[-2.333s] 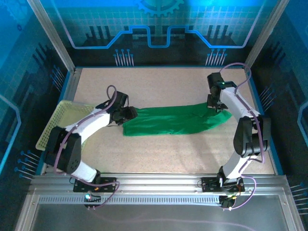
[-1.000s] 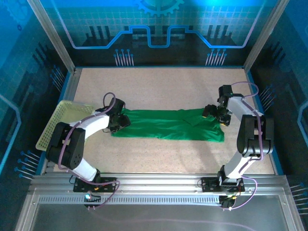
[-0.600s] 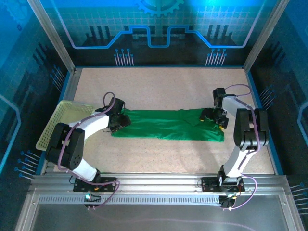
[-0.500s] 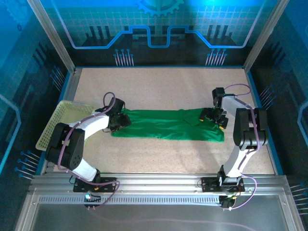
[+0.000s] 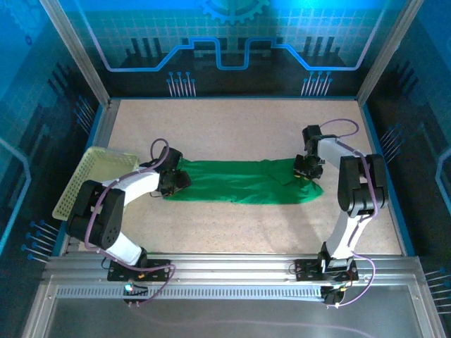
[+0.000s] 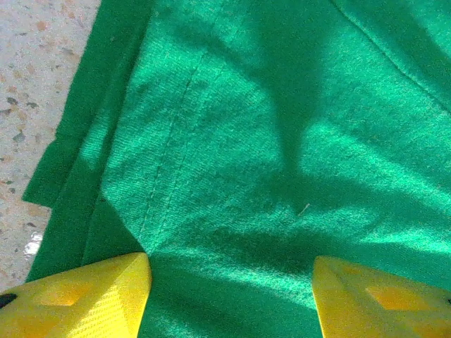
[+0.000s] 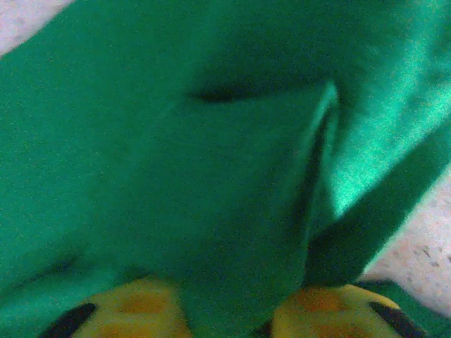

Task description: Fold the inside-out t-shirt

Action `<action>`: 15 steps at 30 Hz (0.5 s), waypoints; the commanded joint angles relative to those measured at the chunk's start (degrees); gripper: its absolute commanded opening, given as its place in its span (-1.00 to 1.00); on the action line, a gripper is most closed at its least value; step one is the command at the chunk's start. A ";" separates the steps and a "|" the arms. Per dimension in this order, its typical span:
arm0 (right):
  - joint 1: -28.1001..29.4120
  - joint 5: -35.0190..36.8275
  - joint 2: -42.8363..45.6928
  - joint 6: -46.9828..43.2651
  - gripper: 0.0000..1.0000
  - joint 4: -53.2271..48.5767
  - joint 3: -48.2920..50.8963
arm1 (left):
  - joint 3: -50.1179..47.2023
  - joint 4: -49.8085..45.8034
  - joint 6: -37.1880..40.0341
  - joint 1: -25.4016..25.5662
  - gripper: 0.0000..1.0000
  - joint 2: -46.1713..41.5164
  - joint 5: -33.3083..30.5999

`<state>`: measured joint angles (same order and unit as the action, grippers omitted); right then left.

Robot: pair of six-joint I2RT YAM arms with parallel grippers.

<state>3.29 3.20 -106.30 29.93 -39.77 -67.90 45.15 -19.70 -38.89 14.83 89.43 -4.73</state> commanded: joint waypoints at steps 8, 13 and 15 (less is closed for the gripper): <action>0.21 13.91 5.47 -2.93 -1.00 -7.43 -2.54 | -1.58 -1.85 -1.42 5.01 0.27 0.27 -1.23; -0.45 22.23 7.68 -5.09 -1.00 -13.09 -6.99 | -0.76 -2.45 -4.77 12.48 0.26 0.50 -1.52; -0.46 25.33 7.82 -5.61 -1.00 -15.53 -9.18 | 0.01 -3.01 -5.81 15.02 0.26 0.17 -1.33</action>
<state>3.31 19.97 -100.38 26.00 -49.69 -73.91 44.56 -18.70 -41.74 27.20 89.03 -6.61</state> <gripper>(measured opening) 0.074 0.632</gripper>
